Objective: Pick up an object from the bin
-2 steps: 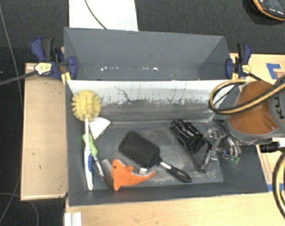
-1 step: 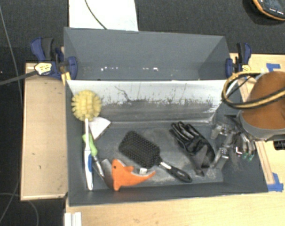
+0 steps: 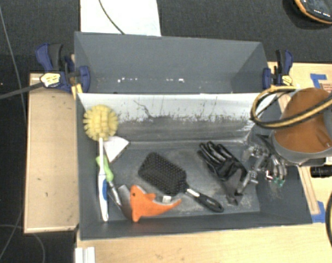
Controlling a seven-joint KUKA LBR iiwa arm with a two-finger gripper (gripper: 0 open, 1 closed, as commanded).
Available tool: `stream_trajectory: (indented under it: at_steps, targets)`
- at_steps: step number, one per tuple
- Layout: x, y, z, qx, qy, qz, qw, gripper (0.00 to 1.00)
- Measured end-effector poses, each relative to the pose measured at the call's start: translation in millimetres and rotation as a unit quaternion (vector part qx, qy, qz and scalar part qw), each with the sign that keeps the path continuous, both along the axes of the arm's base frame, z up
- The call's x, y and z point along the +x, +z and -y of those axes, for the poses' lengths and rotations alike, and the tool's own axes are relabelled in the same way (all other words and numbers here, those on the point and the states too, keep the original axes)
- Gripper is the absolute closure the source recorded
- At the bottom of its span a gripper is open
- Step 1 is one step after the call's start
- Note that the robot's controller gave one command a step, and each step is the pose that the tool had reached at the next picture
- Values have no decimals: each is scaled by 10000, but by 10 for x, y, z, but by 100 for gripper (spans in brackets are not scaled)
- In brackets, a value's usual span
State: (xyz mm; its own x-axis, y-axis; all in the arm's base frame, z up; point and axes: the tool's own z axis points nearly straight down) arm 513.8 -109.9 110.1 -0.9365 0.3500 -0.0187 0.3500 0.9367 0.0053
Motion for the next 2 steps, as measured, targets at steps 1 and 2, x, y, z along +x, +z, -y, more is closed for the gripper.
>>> stream_trajectory:
  at_steps: [1,2]
  targets:
    - [-60,-347,-17,10,-348,-37,9994,100]
    - [-92,-181,-25,13,-563,-41,9984,100]
